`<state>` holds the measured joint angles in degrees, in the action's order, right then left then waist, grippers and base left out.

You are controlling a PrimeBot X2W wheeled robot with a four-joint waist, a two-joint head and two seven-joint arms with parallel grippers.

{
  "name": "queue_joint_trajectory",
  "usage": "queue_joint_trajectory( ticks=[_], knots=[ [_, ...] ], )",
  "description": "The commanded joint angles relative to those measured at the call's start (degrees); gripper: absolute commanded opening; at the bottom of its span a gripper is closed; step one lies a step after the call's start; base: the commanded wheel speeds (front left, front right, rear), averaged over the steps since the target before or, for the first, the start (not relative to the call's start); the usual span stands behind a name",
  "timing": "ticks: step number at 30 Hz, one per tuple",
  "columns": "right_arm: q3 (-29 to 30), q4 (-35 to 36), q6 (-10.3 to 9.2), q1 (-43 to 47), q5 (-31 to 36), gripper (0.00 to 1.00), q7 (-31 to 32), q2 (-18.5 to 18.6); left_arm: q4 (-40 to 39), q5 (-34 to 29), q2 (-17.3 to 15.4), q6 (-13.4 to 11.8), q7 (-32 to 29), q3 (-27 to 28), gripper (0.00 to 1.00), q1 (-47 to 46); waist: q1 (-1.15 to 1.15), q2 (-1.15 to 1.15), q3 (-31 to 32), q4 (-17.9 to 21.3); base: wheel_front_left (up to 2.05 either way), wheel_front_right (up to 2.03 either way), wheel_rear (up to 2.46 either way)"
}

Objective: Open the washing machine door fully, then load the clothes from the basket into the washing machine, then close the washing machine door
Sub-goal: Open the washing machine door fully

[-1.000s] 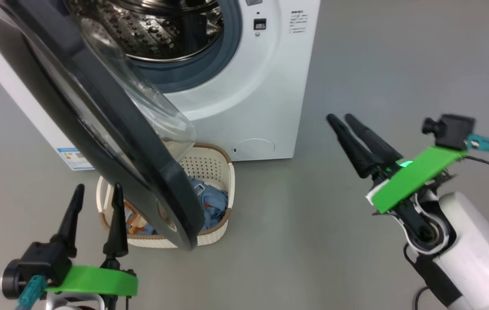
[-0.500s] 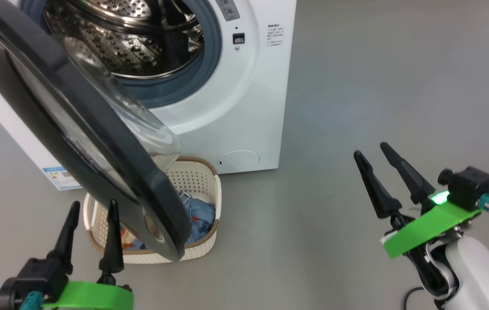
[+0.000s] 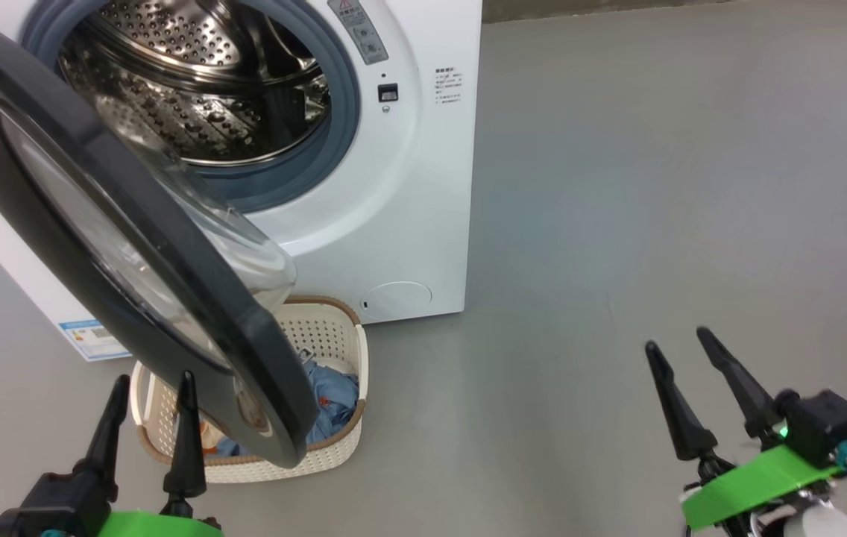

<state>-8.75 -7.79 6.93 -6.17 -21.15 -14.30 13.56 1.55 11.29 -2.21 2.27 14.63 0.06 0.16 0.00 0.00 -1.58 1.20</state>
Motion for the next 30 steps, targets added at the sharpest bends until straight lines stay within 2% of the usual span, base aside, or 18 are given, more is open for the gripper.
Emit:
queue_joint_trajectory(
  ticks=[1, 8, 15, 30],
  knots=[
    [0.4, 2.4, 0.56, 0.7, 0.8, 1.0, -0.7, -0.5, -1.9, -0.6, -0.7, -0.5, 0.4, 2.2, 1.0, -0.7, 0.0, 0.0, 0.1, 0.2, 0.0, 0.0, 0.0],
    [5.4, 5.4, 0.56, 5.2, 5.0, 1.0, -0.7, -3.6, -2.3, -0.5, -0.7, -2.4, 0.4, 2.2, 1.0, 0.2, 0.0, 0.0, 0.2, 0.4, 0.0, 0.0, 0.0],
    [6.9, 6.0, 0.56, 7.6, 7.6, 1.0, -0.7, -6.1, -2.4, -0.5, -0.7, -3.8, 0.4, 1.7, 1.0, 1.2, 0.0, 0.0, 0.6, -0.2, 0.0, 0.0, 0.0],
    [7.7, 4.8, 0.56, 9.1, 9.9, 1.0, -0.7, -7.7, 1.0, -2.1, -0.7, -3.0, 0.4, 0.6, 1.0, 2.5, 0.0, 0.0, 1.2, -0.8, 0.0, 0.0, 0.0]
  ],
)
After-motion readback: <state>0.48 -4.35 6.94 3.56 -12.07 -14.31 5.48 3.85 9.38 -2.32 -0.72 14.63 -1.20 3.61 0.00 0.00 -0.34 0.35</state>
